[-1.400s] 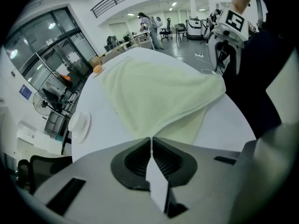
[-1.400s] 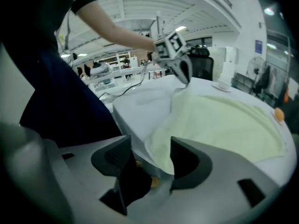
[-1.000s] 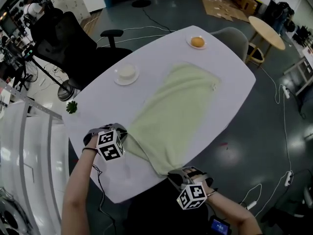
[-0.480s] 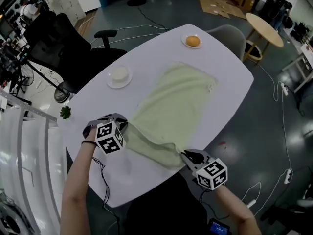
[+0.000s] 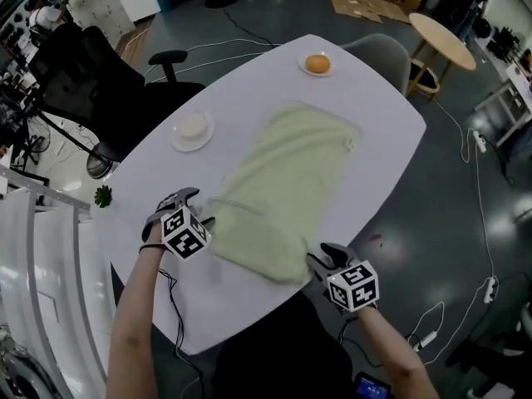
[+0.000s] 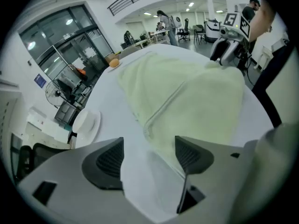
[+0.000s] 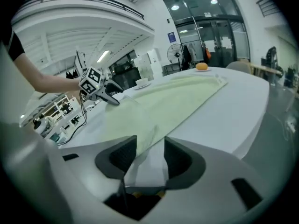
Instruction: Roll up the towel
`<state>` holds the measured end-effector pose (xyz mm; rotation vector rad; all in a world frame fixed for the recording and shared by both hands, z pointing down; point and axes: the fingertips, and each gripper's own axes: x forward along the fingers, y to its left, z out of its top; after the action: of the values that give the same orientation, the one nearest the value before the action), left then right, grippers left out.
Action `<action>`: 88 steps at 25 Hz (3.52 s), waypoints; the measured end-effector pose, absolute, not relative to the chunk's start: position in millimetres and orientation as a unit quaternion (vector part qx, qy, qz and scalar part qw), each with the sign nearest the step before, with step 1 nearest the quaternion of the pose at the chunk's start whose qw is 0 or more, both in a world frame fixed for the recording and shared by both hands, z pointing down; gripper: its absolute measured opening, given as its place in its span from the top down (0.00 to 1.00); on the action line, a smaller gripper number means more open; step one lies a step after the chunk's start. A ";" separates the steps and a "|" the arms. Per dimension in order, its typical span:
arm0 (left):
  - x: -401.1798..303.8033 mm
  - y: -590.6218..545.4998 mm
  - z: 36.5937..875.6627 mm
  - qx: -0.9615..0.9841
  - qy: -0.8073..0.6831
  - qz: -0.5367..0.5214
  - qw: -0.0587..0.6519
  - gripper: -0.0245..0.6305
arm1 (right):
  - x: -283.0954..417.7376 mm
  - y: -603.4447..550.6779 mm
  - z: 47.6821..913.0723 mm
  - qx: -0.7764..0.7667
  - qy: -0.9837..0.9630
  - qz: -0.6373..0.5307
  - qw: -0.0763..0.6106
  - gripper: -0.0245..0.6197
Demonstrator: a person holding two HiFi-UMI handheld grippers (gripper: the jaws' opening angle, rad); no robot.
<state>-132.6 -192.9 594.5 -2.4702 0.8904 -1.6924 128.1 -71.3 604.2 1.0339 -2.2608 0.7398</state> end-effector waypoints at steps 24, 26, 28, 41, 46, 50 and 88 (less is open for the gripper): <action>-135.0 -88.2 616.9 -0.775 0.094 -0.594 0.193 0.63 | 59.9 5.6 602.3 0.215 -0.868 0.026 0.447 0.62; -136.2 -91.8 622.1 -0.772 0.089 -0.598 0.195 0.67 | 58.8 8.5 612.0 0.209 -0.864 0.020 0.458 0.64; -137.4 -93.7 625.4 -0.768 0.081 -0.604 0.198 0.69 | 57.0 9.8 618.4 0.207 -0.860 0.018 0.465 0.66; -136.1 -107.9 609.6 -0.753 0.090 -0.610 0.229 0.89 | 65.7 -3.2 599.3 0.220 -0.849 -0.050 0.478 0.90; -134.1 -109.1 584.5 -0.756 0.106 -0.596 0.249 0.89 | 73.2 -10.0 567.8 0.227 -0.847 -0.077 0.475 0.91; -133.9 -102.7 566.4 -0.771 0.115 -0.577 0.243 0.89 | 79.2 -10.4 547.9 0.233 -0.840 -0.103 0.478 0.91; -129.0 -9.2 585.6 -0.826 0.044 -0.561 0.025 0.89 | 95.5 39.3 558.6 0.251 -0.882 0.113 0.382 0.89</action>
<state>-129.0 -9.2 585.6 -2.5563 0.1359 -1.7349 95.5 39.3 558.6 0.6408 -2.2498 0.2871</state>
